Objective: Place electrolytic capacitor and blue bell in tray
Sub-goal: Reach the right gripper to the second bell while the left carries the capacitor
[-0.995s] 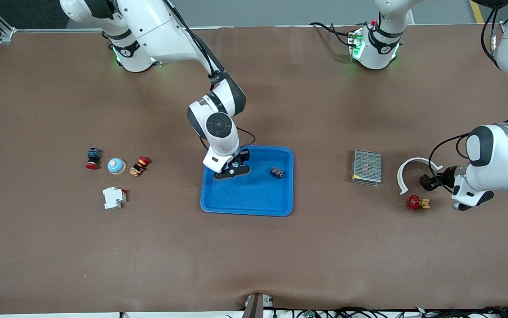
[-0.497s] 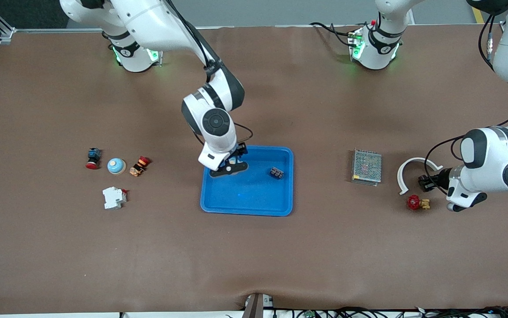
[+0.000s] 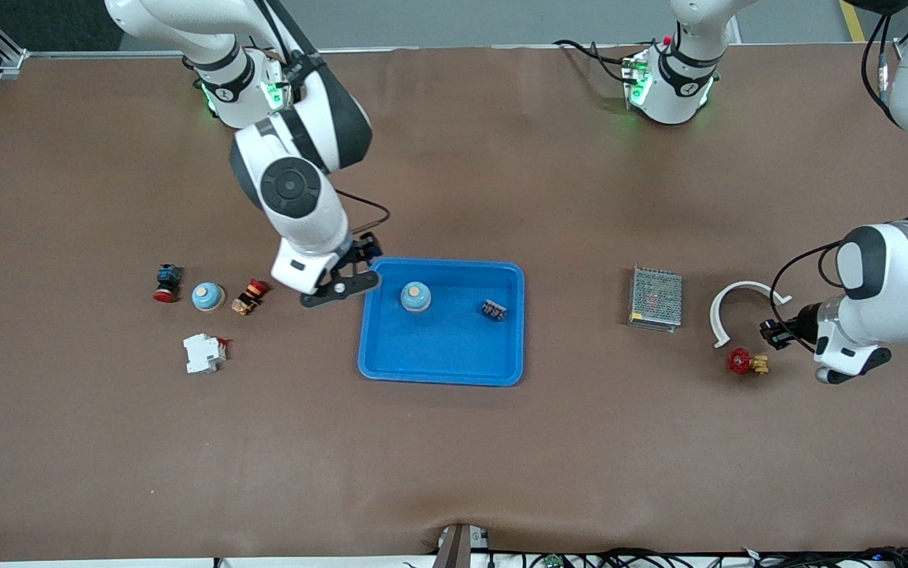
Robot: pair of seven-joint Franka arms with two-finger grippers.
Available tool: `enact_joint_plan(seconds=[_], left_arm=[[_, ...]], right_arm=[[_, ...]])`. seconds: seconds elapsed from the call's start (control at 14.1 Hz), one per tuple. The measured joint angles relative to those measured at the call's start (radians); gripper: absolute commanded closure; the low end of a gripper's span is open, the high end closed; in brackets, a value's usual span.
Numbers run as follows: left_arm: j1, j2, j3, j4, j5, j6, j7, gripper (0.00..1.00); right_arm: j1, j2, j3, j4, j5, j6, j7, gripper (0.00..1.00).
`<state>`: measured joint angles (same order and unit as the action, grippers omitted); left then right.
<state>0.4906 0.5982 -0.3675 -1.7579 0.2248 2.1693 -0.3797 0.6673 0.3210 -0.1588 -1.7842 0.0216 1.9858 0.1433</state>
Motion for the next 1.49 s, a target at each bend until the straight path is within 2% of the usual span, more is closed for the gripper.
enact_joint_plan(seconds=[0.28, 0.5, 0.78, 1.14, 1.49], left_arm=[[-0.002, -0.064, -0.085, 0.047, 0.0, -0.129, -0.16, 1.0], [-0.004, -0.074, -0.165, 0.086, 0.0, -0.171, -0.275, 1.0], [-0.04, -0.074, -0.282, 0.1, 0.0, -0.173, -0.496, 1.0], [-0.235, -0.055, -0.29, 0.101, 0.0, -0.125, -0.736, 1.0], [-0.365, -0.032, -0.287, 0.14, 0.001, -0.111, -0.922, 1.0]], right_arm=[[-0.098, -0.103, -0.002, -0.12, -0.022, 0.019, -0.166, 0.0], [-0.203, -0.153, -0.004, -0.229, -0.023, 0.115, -0.344, 0.0], [-0.33, -0.162, -0.005, -0.356, -0.023, 0.28, -0.581, 0.0], [-0.439, -0.132, -0.004, -0.389, -0.023, 0.366, -0.785, 0.0], [-0.499, -0.024, -0.004, -0.408, -0.023, 0.512, -0.933, 0.0]])
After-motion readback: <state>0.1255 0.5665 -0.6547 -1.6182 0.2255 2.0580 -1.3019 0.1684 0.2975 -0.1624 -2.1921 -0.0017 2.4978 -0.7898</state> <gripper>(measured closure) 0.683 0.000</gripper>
